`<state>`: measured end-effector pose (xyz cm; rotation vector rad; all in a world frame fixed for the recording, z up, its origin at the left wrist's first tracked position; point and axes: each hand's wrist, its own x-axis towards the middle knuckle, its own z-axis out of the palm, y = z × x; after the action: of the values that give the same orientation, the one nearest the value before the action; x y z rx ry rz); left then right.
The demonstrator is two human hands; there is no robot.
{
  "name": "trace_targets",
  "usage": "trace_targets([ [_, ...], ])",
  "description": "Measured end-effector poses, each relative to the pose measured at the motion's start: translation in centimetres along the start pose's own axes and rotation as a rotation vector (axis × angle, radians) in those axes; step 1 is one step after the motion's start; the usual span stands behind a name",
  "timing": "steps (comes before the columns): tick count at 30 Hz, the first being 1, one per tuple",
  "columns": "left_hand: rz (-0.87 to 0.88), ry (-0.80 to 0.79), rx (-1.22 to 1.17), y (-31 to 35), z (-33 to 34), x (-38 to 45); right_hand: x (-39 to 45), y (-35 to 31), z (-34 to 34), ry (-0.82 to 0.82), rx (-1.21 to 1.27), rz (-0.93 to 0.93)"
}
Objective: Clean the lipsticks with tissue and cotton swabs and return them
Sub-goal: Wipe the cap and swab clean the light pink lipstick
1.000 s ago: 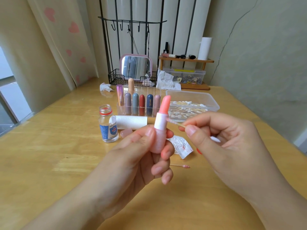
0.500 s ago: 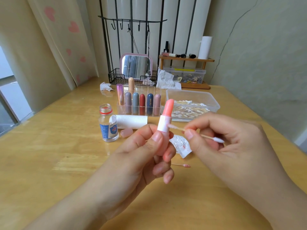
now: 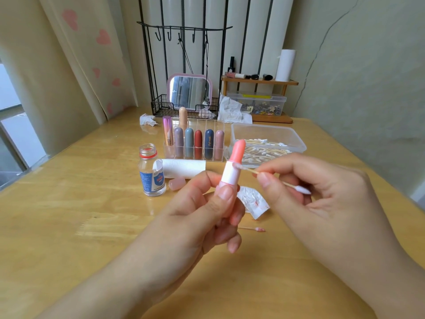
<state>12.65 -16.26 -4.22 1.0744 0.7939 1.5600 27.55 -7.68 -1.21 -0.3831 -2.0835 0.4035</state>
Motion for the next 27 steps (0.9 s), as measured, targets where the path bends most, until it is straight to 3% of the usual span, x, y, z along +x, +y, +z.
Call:
trace_targets([
  [4,0.022,-0.016,0.031,0.1,0.2,-0.1,-0.2,-0.3,0.2,-0.084,0.056,-0.017],
  [10,-0.008,0.021,0.073,0.0,0.3,-0.1,-0.1,0.0,-0.2,-0.036,-0.004,0.014],
  [19,-0.011,0.068,-0.110,0.0,0.6,0.9,-0.2,-0.1,0.2,-0.065,-0.009,0.004],
  [27,0.064,0.133,0.103,0.3,0.3,0.3,-0.2,0.5,0.4,0.005,-0.049,0.017],
])
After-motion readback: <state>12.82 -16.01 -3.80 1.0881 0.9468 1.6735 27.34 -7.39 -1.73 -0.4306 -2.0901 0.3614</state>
